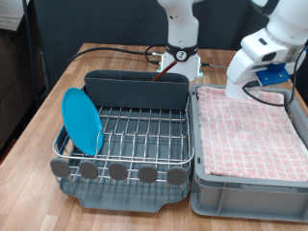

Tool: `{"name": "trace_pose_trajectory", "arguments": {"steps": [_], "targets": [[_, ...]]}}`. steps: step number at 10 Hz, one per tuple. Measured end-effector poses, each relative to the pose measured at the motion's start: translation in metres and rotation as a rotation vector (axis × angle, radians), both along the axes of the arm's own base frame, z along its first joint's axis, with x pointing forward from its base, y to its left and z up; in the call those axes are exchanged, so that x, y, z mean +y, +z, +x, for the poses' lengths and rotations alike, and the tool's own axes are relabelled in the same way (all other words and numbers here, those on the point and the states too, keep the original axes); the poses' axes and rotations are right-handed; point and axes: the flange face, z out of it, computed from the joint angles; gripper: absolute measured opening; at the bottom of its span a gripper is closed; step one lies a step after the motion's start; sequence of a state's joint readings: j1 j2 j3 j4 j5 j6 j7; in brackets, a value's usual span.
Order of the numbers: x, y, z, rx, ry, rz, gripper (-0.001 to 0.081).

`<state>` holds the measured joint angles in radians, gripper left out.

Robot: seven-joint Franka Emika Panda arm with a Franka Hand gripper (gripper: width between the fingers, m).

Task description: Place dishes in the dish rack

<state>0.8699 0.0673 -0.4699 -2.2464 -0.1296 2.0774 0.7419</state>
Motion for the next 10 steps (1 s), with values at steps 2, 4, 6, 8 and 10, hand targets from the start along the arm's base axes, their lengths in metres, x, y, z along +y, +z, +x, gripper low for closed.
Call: {"name": "trace_pose_trajectory", "arguments": {"steps": [2,4,6,8,10], "targets": [[-0.006,0.018,0.012,-0.098,-0.051,-0.029,0.0071],[-0.008,0.014,0.011,-0.083,-0.047,-0.037,0.0071],[-0.024,0.014,0.018,-0.11,-0.06,-0.056,0.0071],[-0.052,0.015,0.031,-0.137,-0.085,-0.042,0.0071],[-0.082,0.023,0.048,-0.169,-0.092,-0.025,0.0071]]}}
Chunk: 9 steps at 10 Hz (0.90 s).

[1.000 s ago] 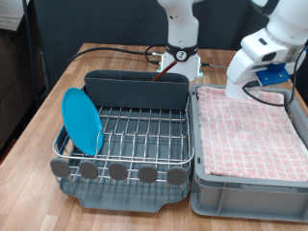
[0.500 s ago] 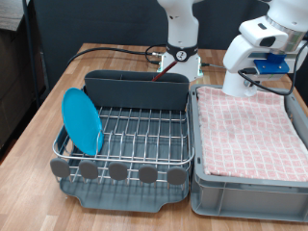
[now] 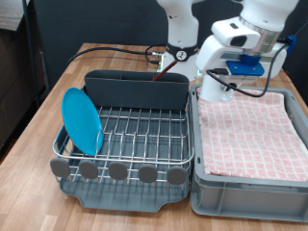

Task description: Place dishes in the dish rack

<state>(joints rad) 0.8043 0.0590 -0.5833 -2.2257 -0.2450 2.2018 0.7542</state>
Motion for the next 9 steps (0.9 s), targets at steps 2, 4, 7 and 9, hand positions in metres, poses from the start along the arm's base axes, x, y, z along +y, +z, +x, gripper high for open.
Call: {"name": "trace_pose_trajectory", "arguments": {"steps": [2,4,7,9], "targets": [[-0.022,0.014,0.024,-0.08,-0.004,0.027,0.0071],[-0.033,0.028,0.05,-0.187,-0.016,0.049,0.0071],[-0.036,0.032,0.088,-0.267,-0.114,0.042,0.0071],[-0.037,0.031,0.087,-0.275,-0.132,0.045,0.0071]]}}
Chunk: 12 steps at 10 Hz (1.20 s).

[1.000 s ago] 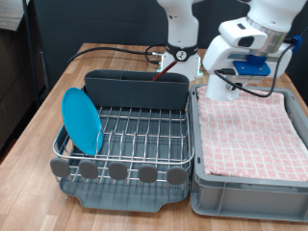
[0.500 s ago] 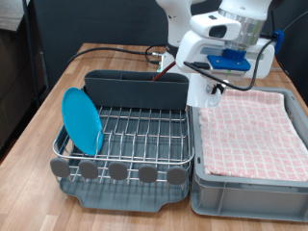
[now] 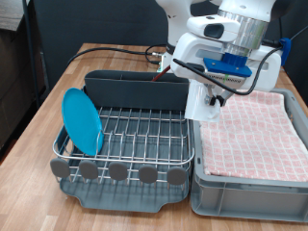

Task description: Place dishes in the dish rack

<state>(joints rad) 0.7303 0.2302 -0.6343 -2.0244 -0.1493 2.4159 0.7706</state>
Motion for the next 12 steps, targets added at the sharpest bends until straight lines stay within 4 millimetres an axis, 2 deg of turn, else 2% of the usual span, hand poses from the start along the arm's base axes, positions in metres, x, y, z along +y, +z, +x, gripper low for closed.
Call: {"name": "trace_pose_trajectory", "arguments": {"steps": [3,6,12], "targets": [[-0.007,0.002,0.006,-0.093,-0.075,0.03,0.0071],[-0.019,0.0,0.014,-0.102,-0.124,0.063,0.0071],[-0.045,0.004,0.055,-0.004,-0.124,0.116,0.0071]]}}
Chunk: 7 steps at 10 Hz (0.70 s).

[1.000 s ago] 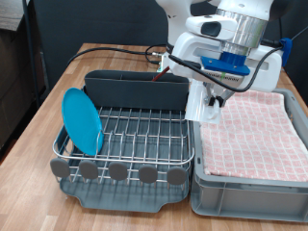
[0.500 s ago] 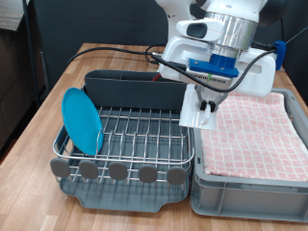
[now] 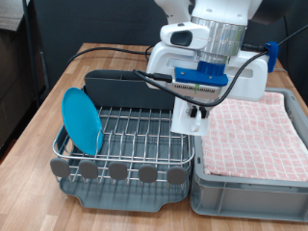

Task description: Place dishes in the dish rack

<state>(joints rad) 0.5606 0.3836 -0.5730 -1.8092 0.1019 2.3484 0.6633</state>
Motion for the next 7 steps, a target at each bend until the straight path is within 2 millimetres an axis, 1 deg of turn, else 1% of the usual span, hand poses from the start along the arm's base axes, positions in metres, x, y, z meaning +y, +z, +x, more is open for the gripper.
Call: {"name": "trace_pose_trajectory", "arguments": {"steps": [3,7], "targets": [[-0.005,-0.015,0.015,0.009,-0.017,0.037,0.0071],[-0.005,-0.033,0.026,0.022,-0.023,0.031,0.0071]]}}
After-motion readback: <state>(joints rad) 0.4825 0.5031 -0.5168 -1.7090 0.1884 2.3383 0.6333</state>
